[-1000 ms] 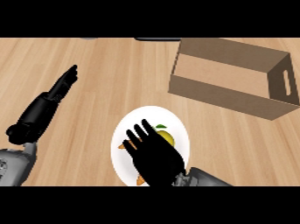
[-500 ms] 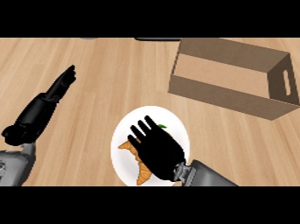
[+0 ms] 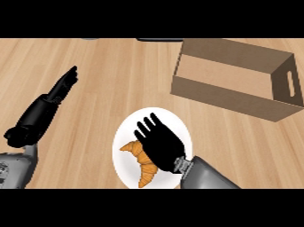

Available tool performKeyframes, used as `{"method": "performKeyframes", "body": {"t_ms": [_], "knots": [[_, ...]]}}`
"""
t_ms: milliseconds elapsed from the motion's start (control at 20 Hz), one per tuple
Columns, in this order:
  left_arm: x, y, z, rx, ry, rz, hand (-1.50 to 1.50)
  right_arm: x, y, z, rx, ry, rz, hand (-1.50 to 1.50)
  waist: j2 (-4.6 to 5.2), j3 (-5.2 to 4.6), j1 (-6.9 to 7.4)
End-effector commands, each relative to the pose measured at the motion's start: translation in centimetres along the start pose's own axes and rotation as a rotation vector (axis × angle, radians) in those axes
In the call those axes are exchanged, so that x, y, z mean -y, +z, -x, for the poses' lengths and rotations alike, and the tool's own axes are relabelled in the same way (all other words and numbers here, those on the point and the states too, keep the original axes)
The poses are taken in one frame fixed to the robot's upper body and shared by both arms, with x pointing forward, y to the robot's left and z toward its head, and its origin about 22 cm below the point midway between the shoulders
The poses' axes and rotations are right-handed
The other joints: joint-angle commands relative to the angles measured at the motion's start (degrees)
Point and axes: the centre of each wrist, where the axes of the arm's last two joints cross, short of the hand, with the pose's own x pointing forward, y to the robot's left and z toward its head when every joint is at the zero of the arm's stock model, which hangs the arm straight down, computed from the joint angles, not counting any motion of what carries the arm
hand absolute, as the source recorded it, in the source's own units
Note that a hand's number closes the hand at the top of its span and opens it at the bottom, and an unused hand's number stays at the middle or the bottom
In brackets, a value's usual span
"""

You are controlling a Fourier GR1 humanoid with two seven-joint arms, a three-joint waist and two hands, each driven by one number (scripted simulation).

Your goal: Pick the lemon from the plate and place it in the cardboard box

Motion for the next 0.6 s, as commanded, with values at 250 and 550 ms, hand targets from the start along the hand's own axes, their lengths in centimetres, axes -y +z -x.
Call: {"method": "performKeyframes", "body": {"t_ms": [250, 550], "knots": [[0.0, 1.4, 0.5, -0.003, -0.013, -0.008, 0.00, -1.2, 0.1, 1.6, -0.007, -0.030, -0.021, -1.50, -0.05, -0.01, -0.16], [1.3, -1.6, 0.3, -0.014, 0.008, 0.007, 0.00, -2.5, -1.8, 1.0, 0.162, 0.054, 0.039, 1.50, 0.13, 0.00, -0.24]]}}
